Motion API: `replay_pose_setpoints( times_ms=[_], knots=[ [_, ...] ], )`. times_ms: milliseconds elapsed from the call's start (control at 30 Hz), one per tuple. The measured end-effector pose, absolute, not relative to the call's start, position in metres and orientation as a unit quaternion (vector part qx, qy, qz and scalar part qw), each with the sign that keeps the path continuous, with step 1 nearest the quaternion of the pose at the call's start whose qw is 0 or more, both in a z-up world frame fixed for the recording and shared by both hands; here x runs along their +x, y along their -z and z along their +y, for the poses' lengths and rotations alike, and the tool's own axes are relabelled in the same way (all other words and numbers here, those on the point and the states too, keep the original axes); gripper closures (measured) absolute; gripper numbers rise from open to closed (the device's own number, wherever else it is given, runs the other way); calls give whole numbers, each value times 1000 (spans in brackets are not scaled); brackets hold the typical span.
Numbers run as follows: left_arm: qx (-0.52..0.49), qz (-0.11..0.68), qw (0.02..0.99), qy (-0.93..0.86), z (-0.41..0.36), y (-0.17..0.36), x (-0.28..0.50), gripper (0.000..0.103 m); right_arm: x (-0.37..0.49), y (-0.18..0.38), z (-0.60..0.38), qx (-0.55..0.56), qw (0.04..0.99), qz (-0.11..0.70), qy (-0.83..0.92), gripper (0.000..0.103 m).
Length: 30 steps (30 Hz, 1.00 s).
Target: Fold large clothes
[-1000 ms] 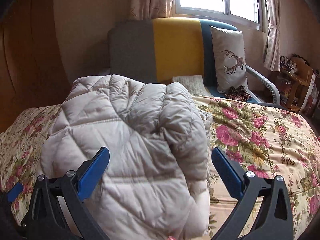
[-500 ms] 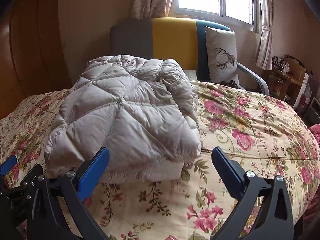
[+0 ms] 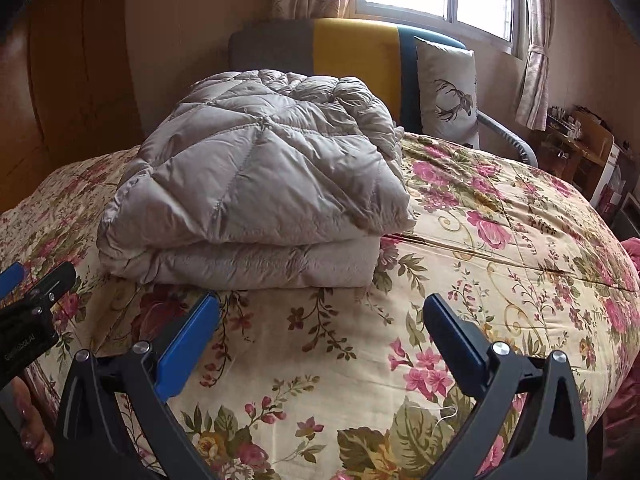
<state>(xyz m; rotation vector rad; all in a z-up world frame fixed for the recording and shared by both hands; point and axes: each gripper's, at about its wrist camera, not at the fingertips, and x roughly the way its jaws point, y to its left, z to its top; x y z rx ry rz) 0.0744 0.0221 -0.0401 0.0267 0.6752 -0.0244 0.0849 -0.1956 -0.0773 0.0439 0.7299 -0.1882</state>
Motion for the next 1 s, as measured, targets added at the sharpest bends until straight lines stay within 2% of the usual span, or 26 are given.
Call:
replay_pose_setpoints(
  times_ms=[1000],
  knots=[
    [17,343,939,21,20,47,72,3,85,78,-195,31,927,363,88,2]
  ],
)
